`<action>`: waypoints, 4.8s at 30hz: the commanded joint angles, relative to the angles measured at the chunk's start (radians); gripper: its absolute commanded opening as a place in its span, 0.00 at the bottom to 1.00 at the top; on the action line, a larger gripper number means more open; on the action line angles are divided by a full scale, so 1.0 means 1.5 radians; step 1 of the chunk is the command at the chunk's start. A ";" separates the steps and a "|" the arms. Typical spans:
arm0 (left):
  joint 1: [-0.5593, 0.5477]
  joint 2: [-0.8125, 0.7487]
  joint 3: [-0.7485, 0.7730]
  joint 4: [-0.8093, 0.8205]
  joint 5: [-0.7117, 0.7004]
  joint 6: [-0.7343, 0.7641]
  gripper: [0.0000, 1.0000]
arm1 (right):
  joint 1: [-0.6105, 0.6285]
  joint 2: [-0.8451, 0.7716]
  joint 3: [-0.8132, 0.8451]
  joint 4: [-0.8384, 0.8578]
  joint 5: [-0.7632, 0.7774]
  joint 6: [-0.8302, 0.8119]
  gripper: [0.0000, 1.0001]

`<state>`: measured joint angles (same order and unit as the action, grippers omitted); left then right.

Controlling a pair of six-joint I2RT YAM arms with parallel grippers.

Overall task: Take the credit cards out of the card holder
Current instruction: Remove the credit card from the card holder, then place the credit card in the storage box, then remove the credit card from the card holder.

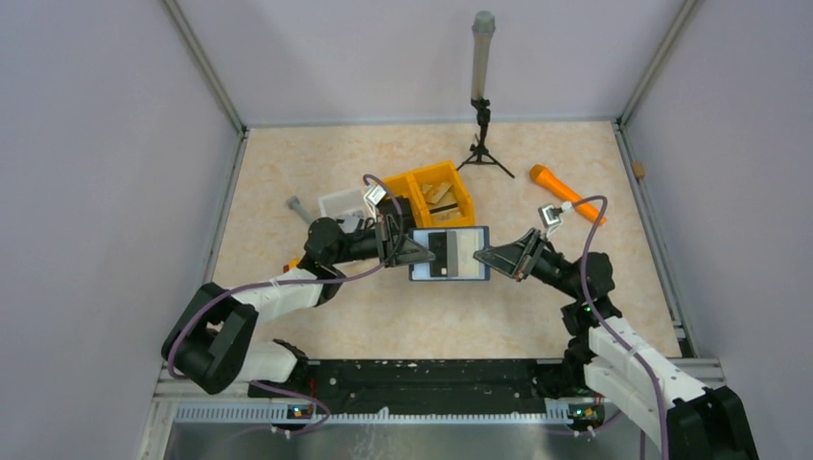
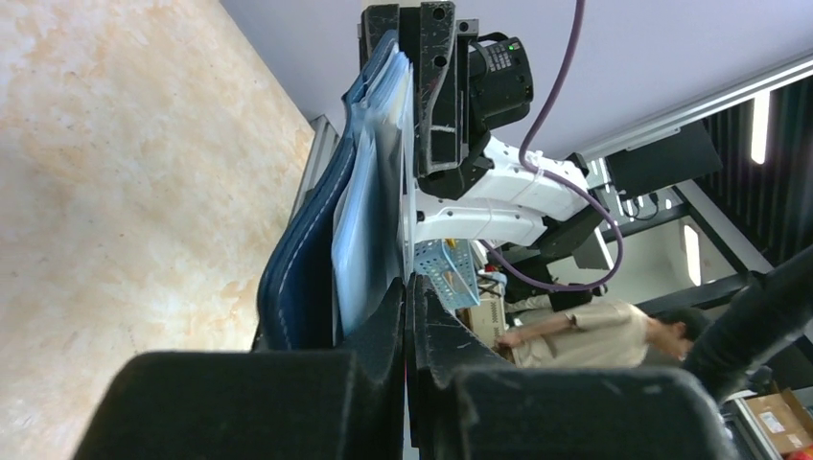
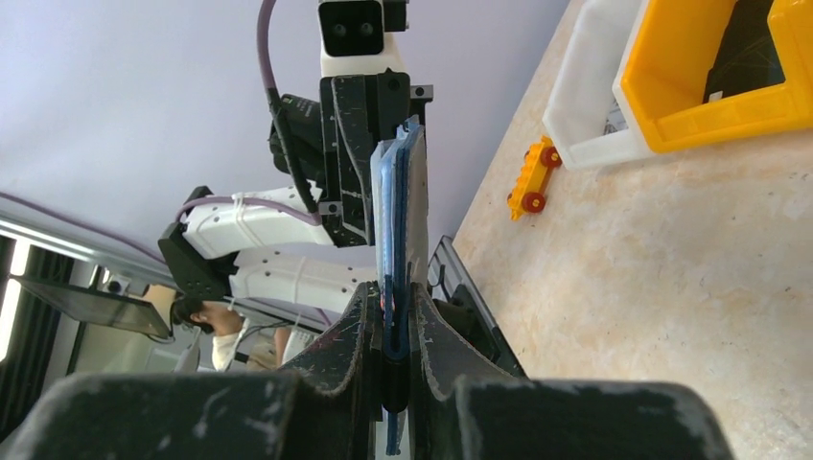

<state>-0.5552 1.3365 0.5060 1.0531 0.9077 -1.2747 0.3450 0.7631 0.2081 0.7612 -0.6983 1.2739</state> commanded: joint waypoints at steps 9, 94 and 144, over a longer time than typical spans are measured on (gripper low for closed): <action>0.076 -0.110 -0.003 -0.248 0.030 0.160 0.00 | -0.039 -0.060 0.006 -0.111 -0.001 -0.073 0.00; -0.112 0.112 0.536 -1.017 -0.713 0.970 0.87 | -0.044 -0.173 0.234 -0.670 0.216 -0.449 0.00; -0.052 0.014 0.016 -0.029 -0.157 0.148 0.00 | -0.043 0.006 0.116 -0.139 -0.081 -0.130 0.25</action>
<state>-0.6304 1.3643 0.4881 0.9745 0.6727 -1.0718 0.2893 0.7574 0.3496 0.4480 -0.7807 1.0588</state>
